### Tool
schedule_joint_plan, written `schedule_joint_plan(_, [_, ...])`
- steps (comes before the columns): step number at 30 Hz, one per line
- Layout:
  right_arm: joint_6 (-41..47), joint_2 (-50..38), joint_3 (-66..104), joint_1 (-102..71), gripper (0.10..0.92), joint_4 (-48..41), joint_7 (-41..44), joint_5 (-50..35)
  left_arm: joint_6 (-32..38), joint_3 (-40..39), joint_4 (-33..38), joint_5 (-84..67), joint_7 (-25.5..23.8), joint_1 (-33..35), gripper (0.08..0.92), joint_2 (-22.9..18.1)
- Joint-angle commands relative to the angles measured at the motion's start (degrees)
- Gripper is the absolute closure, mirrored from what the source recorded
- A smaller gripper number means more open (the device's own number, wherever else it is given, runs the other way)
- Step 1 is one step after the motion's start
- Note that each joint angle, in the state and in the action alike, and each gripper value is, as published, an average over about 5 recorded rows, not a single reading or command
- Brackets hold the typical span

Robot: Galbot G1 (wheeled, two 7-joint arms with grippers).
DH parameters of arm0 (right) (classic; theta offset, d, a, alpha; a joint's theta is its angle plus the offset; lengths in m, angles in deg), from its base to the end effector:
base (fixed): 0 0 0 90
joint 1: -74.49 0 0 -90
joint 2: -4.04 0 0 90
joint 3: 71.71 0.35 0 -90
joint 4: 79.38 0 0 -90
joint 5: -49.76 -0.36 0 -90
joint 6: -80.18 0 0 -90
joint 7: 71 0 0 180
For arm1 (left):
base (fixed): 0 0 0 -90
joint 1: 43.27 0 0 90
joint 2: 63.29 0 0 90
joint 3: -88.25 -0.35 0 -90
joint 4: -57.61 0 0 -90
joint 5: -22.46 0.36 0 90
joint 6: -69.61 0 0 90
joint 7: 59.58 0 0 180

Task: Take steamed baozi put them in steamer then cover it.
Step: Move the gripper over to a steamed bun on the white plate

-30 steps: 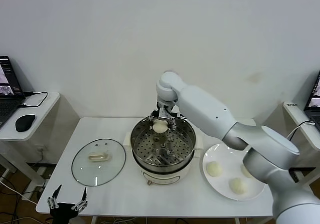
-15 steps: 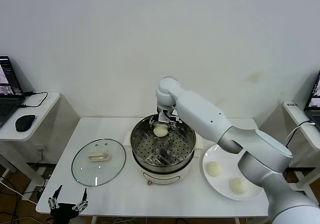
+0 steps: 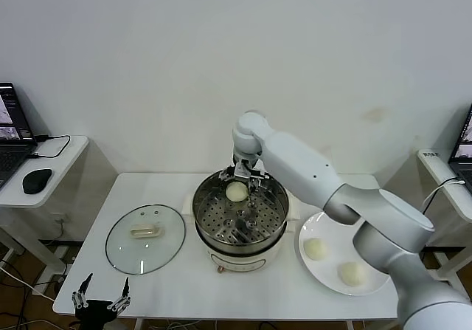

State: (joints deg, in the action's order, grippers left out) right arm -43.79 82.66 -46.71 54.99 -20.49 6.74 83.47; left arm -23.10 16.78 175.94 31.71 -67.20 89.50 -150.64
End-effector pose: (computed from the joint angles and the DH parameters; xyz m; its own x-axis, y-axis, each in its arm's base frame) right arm 0.5908 0.1681 -0.0710 -0.2140 -0.2015 0.9558 -0.2124 -0.9455 -0.2469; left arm 0.1022 0.1089 -0.3320 -0.9414 -0.1510 0.3017 -0.0342 0.9323 0.3600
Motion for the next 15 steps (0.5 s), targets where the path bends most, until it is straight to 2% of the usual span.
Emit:
schedule_joint_plan(1, [9.14, -5.06, 0.28, 2.83, 0.202, 7.14, 2.09, -11.32, -0.04, -0.03, 0.52, 0.06, -0.12, 0.12, 0.177, 0.00])
schedule_joint_plan(7, [28.11, -18.91, -2.49, 8.96, 0.203, 17.86, 1.11, -27.37, -0.08, -0.21, 1.59, -0.24, -0.18, 0.26, 0.177, 0.27])
schedule_joint_plan(10, [39.14, -25.86, -2.73, 10.05, 0.202, 22.15, 1.11, -31.27, -0.10, -0.45, 2.08, -0.38, -0.18, 0.37, 0.177, 0.68])
schedule_joint_plan(15, [51.21, -35.73, -2.38, 8.25, 0.203, 27.37, 0.29, -34.66, -0.36, -0.89, 3.00, -0.61, -0.26, 0.67, 0.177, 1.21])
